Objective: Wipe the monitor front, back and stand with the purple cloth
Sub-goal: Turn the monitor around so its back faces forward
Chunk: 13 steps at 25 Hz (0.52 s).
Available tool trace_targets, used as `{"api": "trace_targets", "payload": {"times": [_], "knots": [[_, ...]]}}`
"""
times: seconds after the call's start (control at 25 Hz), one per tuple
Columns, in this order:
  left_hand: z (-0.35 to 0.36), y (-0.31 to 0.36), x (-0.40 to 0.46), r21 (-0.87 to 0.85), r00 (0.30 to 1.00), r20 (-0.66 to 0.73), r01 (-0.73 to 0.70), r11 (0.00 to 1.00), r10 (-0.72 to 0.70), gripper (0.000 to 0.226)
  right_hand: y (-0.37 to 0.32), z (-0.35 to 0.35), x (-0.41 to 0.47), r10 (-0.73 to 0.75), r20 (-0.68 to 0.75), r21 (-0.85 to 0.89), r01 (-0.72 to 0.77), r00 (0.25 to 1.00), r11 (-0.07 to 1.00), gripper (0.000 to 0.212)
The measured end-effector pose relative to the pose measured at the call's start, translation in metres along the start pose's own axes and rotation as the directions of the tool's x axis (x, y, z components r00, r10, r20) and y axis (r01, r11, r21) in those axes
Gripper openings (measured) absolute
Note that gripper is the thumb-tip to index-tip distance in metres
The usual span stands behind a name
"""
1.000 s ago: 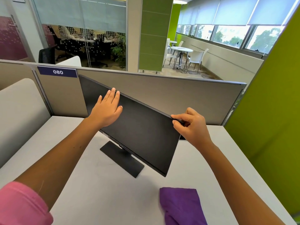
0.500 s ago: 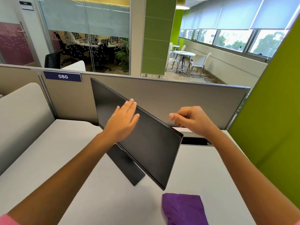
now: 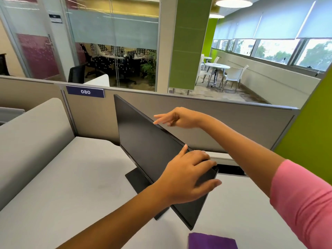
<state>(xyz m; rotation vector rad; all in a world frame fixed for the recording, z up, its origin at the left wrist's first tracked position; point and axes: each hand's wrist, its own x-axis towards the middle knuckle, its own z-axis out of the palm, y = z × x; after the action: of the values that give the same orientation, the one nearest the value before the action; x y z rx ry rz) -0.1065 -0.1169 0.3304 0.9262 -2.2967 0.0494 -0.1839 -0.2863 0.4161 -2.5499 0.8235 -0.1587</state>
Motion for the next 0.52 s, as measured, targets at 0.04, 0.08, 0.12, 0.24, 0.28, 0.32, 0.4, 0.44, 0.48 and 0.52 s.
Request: {"api": "trace_targets", "payload": {"times": [0.04, 0.08, 0.12, 0.24, 0.28, 0.32, 0.4, 0.44, 0.48, 0.52], "knots": [[0.004, 0.005, 0.002, 0.018, 0.999, -0.012, 0.039, 0.999, -0.039, 0.051, -0.001, 0.003, 0.008, -0.010, 0.022, -0.084, 0.012, 1.000, 0.996, 0.051], [0.009, 0.009, 0.003, 0.042, 0.997, -0.031, 0.073, 0.996, -0.072, 0.052, -0.001, 0.006, 0.013, -0.028, 0.023, -0.156, 0.031, 0.999, 0.987, 0.050], [0.013, 0.011, 0.005, 0.070, 0.994, -0.057, 0.097, 0.993, -0.093, 0.050, -0.001, 0.008, 0.016, -0.051, 0.005, -0.206, 0.051, 0.999, 0.977, 0.047], [0.020, 0.012, 0.008, 0.097, 0.981, -0.159, 0.128, 0.987, -0.112, 0.031, -0.001, 0.014, 0.015, -0.113, -0.078, -0.273, 0.087, 0.991, 0.958, 0.038], [0.020, 0.012, 0.007, 0.086, 0.977, -0.182, 0.130, 0.988, -0.113, 0.028, -0.001, 0.015, 0.013, -0.119, -0.092, -0.280, 0.089, 0.989, 0.956, 0.036], [0.020, 0.012, 0.006, 0.073, 0.974, -0.199, 0.129, 0.989, -0.112, 0.026, -0.001, 0.017, 0.011, -0.122, -0.097, -0.283, 0.090, 0.988, 0.955, 0.035], [0.018, 0.012, -0.001, 0.051, 0.969, -0.226, 0.115, 0.992, -0.100, 0.023, -0.004, 0.019, 0.008, -0.126, -0.104, -0.287, 0.091, 0.987, 0.954, 0.035], [0.015, 0.011, -0.006, 0.046, 0.967, -0.239, 0.101, 0.994, -0.087, 0.022, -0.006, 0.020, 0.007, -0.127, -0.107, -0.290, 0.091, 0.986, 0.953, 0.034], [0.012, 0.009, -0.011, 0.043, 0.966, -0.249, 0.084, 0.996, -0.070, 0.021, -0.008, 0.021, 0.006, -0.125, -0.108, -0.294, 0.089, 0.986, 0.952, 0.034], [0.007, 0.007, -0.017, 0.040, 0.965, -0.257, 0.065, 0.997, -0.052, 0.021, -0.010, 0.022, 0.006, -0.122, -0.109, -0.300, 0.084, 0.987, 0.950, 0.034]]}}
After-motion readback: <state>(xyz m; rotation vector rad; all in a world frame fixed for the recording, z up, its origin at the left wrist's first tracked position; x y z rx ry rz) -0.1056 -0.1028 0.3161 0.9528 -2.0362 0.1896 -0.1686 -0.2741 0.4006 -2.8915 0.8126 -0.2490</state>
